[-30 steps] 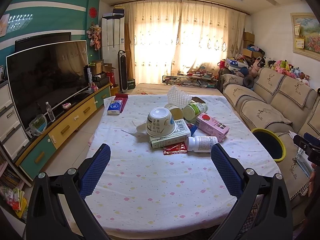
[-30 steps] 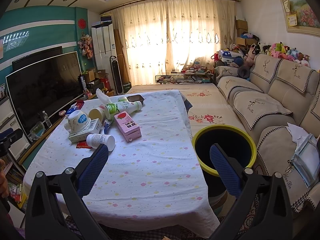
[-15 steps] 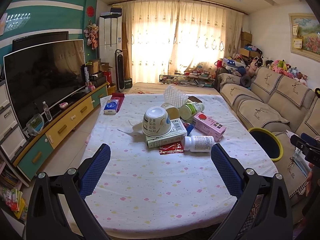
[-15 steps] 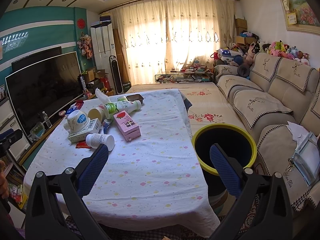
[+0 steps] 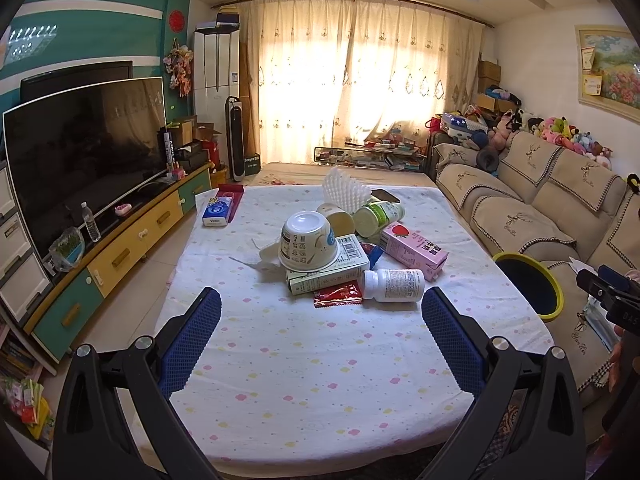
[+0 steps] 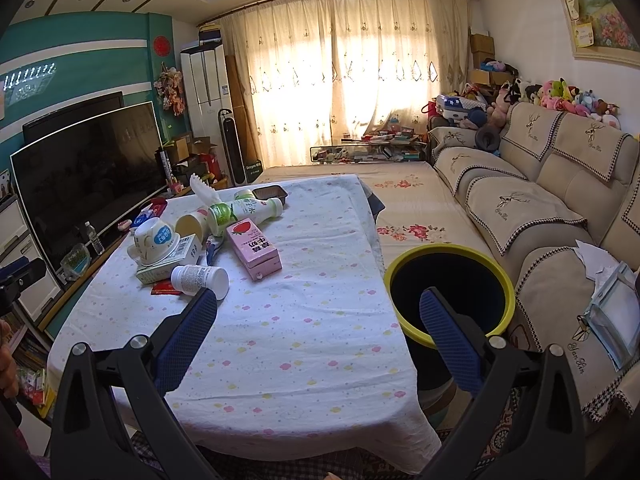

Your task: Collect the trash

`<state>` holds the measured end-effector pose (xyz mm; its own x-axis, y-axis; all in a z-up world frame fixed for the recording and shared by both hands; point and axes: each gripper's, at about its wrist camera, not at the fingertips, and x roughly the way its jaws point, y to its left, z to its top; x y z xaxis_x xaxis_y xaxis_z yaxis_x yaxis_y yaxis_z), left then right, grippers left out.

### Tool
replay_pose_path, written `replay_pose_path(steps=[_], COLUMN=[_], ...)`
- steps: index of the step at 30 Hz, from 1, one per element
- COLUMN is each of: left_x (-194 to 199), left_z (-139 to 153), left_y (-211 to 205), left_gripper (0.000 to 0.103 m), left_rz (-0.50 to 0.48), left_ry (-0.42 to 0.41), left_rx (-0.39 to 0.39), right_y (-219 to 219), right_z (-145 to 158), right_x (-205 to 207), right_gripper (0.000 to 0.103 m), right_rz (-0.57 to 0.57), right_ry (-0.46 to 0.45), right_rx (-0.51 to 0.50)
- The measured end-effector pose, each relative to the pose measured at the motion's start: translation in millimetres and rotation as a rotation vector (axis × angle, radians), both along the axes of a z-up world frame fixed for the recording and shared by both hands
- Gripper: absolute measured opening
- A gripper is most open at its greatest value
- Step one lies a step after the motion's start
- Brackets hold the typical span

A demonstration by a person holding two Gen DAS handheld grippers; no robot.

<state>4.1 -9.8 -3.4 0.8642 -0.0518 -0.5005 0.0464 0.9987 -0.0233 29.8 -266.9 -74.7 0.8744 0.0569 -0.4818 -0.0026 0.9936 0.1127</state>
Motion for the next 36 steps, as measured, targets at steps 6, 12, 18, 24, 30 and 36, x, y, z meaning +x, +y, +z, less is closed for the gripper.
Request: replay_pose_path(steps=[6, 12, 18, 24, 30, 36], left_x=[0, 1, 1, 1, 3, 9], left_z=[0, -1, -1, -3, -6, -13], left_y=[0, -1, -1, -2, 0, 3], left_gripper=[0.099, 0.099, 0.099, 0.099, 0.099, 0.099], left_rz=[-0.001, -0.005, -0.004, -0.006, -0.003, -0.004], left_ry=[0.001, 0.003, 0.005, 0.007, 0.017, 0.034], left_rx=[0.000, 0.000, -0.001, 0.000, -0.003, -0.006], right_y=[0, 0, 0, 0, 2, 5], right_z=[0, -2, -2, -4, -9, -11], right_x=[0, 0, 1, 1, 7, 9], right_gripper=[0.097, 0.097, 0.097, 0.097, 0.097, 0.097], right_rz=[0.000, 0.001, 0.001, 0.002, 0.006, 0.012], right_ry=[0.001, 0.003, 0.005, 0.008, 0.030, 0.045], right_rx=[0.000, 0.002, 0.003, 0.005, 0.007, 0.005])
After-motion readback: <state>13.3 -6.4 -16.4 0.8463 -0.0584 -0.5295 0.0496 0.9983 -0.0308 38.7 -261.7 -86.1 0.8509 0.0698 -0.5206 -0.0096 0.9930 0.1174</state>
